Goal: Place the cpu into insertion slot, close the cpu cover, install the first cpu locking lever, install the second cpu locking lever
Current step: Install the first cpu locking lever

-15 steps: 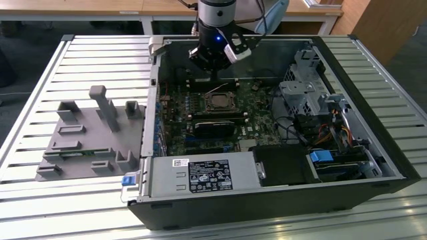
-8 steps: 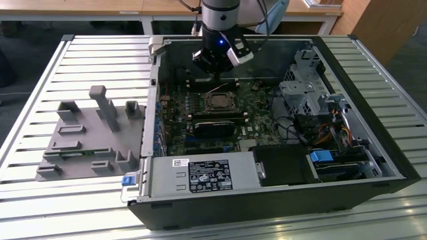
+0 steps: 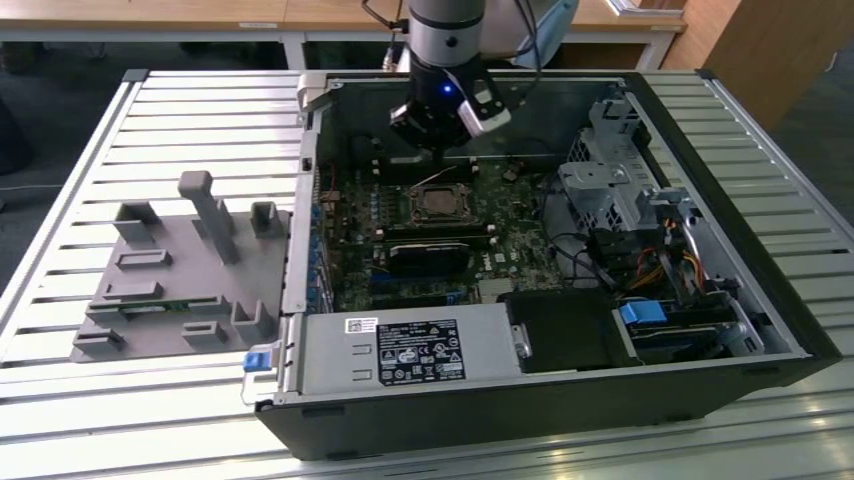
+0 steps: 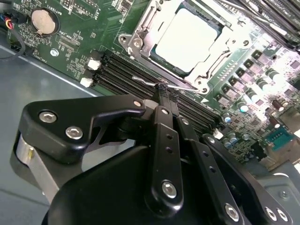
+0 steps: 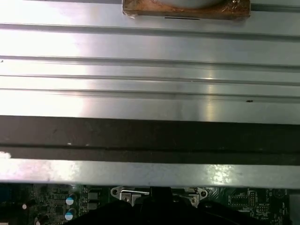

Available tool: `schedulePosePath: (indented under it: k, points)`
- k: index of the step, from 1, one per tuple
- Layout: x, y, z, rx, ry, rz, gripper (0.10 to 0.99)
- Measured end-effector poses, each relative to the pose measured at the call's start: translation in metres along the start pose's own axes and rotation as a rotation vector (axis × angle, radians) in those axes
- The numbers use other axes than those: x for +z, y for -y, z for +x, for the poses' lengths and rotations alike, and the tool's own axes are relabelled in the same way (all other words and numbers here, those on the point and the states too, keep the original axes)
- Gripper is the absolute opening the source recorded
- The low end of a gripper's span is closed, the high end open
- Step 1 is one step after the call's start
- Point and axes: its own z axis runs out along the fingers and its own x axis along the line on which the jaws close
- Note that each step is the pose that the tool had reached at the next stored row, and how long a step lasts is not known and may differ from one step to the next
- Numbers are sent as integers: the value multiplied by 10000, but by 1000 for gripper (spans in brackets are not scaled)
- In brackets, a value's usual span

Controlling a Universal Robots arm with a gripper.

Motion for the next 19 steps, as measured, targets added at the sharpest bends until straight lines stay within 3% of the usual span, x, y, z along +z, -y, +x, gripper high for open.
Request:
schedulePosePath:
  k: [10, 19]
  points:
    - [51, 4, -60, 0, -1, 0, 106]
    - [145, -8, -134, 0, 0, 0, 106]
